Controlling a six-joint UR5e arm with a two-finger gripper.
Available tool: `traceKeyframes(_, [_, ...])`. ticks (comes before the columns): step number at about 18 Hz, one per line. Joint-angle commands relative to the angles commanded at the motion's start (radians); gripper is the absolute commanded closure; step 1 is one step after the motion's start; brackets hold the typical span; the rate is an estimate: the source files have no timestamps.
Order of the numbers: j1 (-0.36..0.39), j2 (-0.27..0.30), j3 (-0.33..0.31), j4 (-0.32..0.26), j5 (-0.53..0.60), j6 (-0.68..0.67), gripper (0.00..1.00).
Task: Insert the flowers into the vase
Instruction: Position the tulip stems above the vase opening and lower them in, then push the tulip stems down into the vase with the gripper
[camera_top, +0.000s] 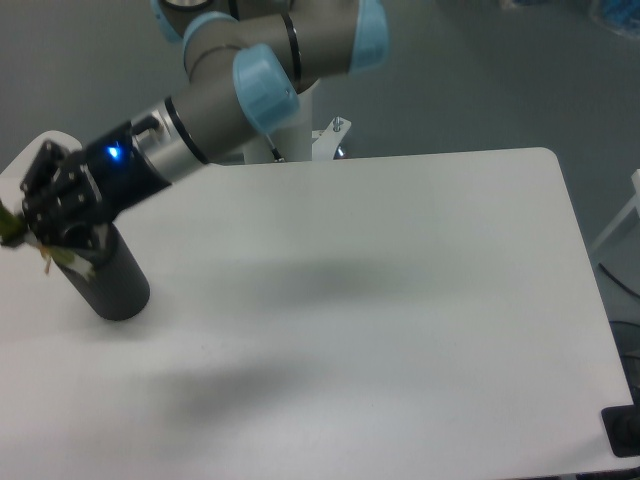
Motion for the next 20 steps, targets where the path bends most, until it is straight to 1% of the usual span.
traceKeyframes(2, [-0.003, 0.008, -0.028, 0.0, -0.002, 0.016, 0.95])
traceKeyframes(5, [-0.003, 0.008, -0.028, 0.0, -0.002, 0.016, 0.95])
traceKeyframes(7, [-0.003, 0.011, -0.052, 0.005, -0.002, 0.022, 0.94])
traceKeyframes(10, [-0.005, 0.023, -0.091, 0.005, -0.002, 0.088, 0.92])
traceKeyframes(12, [-0.005, 0.029, -0.108, 0.005, -0.002, 0.097, 0.91])
traceKeyframes(15, [-0.018, 0.028, -0.123, 0.005, 0.0, 0.12, 0.88])
traceKeyframes(20, [-0.018, 0.02, -0.164, 0.006, 0.0, 0.189, 0.83])
